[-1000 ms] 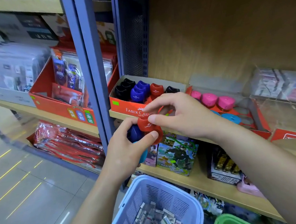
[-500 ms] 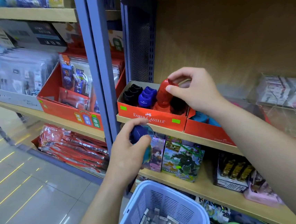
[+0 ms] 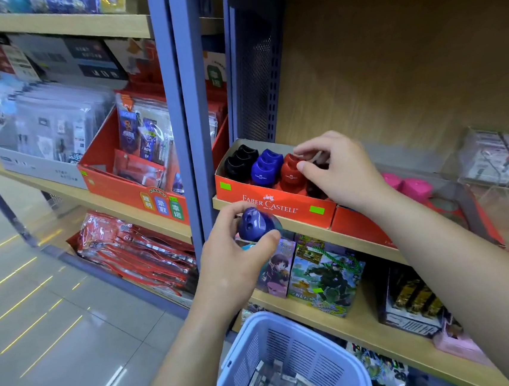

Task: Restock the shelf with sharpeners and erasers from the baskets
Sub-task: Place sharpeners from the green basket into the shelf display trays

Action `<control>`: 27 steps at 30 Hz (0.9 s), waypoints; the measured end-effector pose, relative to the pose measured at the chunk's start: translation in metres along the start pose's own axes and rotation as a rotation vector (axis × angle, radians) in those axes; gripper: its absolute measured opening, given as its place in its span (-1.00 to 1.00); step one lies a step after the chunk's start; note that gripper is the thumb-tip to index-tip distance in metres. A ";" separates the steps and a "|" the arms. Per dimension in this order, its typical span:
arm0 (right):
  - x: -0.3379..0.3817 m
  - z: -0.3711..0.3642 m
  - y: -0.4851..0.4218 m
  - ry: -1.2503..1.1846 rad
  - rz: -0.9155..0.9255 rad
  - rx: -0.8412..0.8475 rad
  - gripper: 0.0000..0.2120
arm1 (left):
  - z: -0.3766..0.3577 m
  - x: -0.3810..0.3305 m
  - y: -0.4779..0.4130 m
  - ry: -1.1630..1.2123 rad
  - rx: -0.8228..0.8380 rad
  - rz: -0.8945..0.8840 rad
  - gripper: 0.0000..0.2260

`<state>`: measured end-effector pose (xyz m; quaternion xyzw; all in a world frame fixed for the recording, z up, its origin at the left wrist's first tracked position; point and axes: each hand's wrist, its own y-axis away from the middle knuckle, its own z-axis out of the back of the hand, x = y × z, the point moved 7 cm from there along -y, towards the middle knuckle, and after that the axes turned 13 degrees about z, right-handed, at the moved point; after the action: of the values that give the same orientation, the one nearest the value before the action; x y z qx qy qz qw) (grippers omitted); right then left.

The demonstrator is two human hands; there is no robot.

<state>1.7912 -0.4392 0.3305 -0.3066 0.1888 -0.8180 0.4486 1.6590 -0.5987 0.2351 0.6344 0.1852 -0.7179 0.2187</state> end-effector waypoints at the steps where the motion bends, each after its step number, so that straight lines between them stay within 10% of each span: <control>1: 0.005 0.006 0.008 -0.061 -0.005 -0.046 -0.84 | 0.000 -0.001 0.000 0.000 0.005 -0.016 -0.66; 10: 0.043 -0.012 0.066 -0.547 -0.109 0.289 -0.84 | -0.018 -0.013 0.010 -0.092 0.031 -0.113 -0.50; 27: 0.020 -0.004 0.104 -0.872 -0.405 0.164 -0.84 | -0.044 -0.030 0.028 -0.198 0.033 -0.258 -0.53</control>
<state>1.8445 -0.5103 0.2732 -0.6147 -0.1452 -0.6965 0.3406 1.7143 -0.5958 0.2592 0.5348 0.2309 -0.8021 0.1317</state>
